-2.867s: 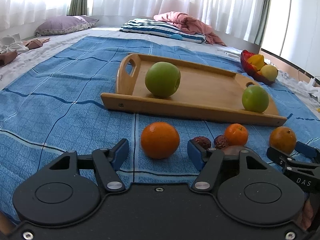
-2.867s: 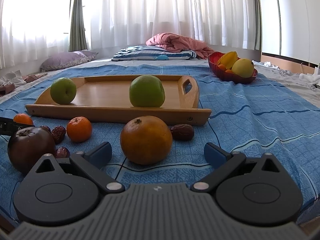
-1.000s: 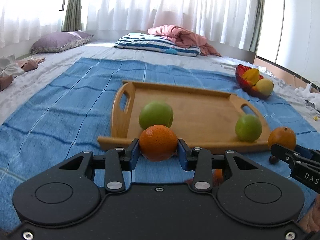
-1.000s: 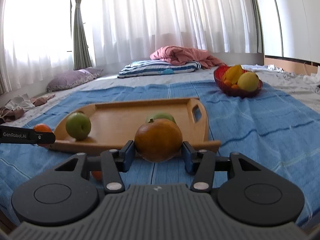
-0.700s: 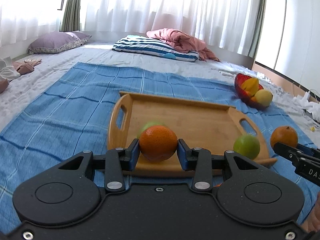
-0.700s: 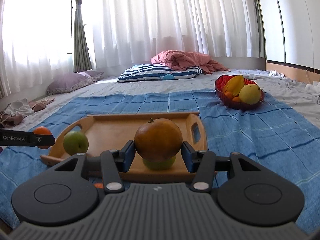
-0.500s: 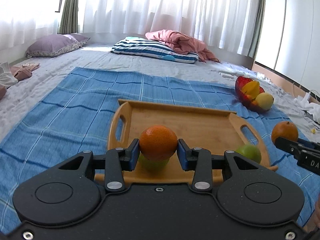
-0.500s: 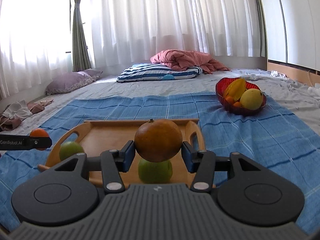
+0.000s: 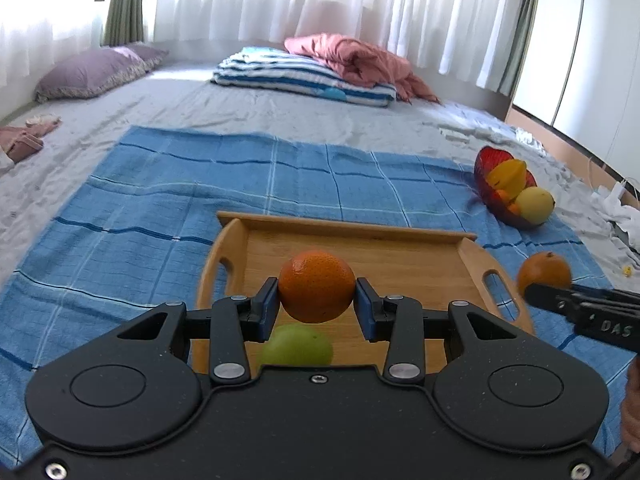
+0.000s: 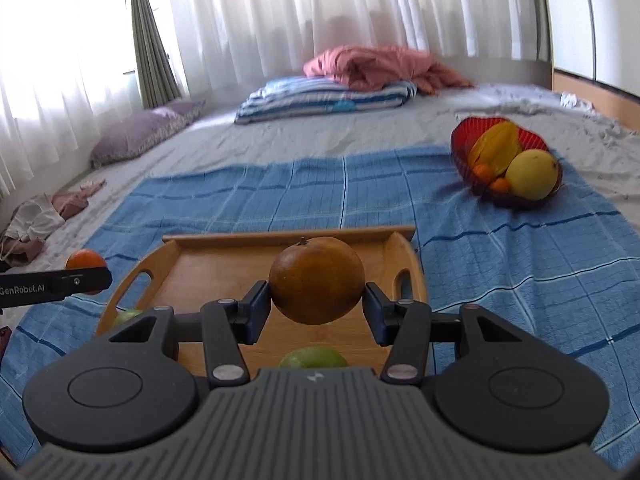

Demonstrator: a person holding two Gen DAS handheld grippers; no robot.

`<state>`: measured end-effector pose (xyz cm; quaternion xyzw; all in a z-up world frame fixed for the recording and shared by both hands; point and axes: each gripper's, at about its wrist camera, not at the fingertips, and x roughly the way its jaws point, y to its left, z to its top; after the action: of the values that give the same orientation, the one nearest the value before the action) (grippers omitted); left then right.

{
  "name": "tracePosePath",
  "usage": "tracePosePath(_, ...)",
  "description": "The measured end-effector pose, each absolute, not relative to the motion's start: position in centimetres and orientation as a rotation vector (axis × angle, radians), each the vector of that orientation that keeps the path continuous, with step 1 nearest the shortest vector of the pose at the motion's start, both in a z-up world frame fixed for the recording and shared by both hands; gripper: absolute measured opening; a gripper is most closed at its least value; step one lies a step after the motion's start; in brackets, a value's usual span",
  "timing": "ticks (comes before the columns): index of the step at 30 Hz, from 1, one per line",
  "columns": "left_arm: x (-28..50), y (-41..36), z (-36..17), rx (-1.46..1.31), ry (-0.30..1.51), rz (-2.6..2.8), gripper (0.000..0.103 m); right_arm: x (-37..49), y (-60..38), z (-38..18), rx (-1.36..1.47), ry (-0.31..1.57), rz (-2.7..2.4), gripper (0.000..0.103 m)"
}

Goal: Organize fruits
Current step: 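Carry both oranges over the wooden tray and lower them beside the green fruits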

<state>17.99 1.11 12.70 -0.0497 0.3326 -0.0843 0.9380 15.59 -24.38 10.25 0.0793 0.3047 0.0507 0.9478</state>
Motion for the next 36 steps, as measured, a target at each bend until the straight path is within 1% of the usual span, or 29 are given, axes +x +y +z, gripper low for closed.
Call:
tracePosePath(7, 21.7, 0.7, 10.8, -0.134, 0.807, -0.163, 0.038, 18.7, -23.9, 8.8, 0.173, 0.750, 0.085, 0.054)
tracePosePath(13, 24.1, 1.3, 9.4, -0.152, 0.883, -0.134, 0.038, 20.1, -23.2, 7.9, 0.152, 0.802, 0.065, 0.053)
tracePosePath(16, 25.1, 1.4, 8.8, -0.144, 0.903, -0.113, 0.038, 20.8, -23.1, 7.5, 0.160, 0.820, 0.060, 0.050)
tracePosePath(17, 25.3, 1.4, 8.5, -0.148, 0.913, -0.107, 0.038, 21.1, -23.1, 7.5, 0.160, 0.826, 0.054, 0.045)
tracePosePath(18, 25.6, 1.4, 8.3, -0.150, 0.919, -0.104, 0.038, 21.4, -23.0, 7.4, 0.155, 0.829, 0.042, 0.028)
tracePosePath(19, 25.8, 1.3, 8.1, -0.149, 0.925, -0.102, 0.038, 21.7, -23.0, 7.3, 0.147, 0.831, 0.037, 0.023)
tracePosePath(20, 25.9, 1.2, 7.8, -0.144, 0.928, -0.101, 0.038, 21.9, -23.0, 7.1, 0.148, 0.843, 0.038, 0.022)
tracePosePath(25, 26.3, 0.9, 6.7, -0.133, 0.950, -0.100, 0.038, 22.5, -22.5, 7.2, 0.104, 0.859, 0.044, 0.024)
tracePosePath(32, 26.8, 1.3, 5.8, -0.144, 0.975, -0.084, 0.038, 22.6, -22.5, 7.1, 0.110, 0.861, 0.048, 0.029)
tracePosePath(36, 27.0, 1.3, 5.5, -0.145, 0.979, -0.080, 0.038, 22.4, -22.2, 7.0, 0.095, 0.857, 0.053, 0.030)
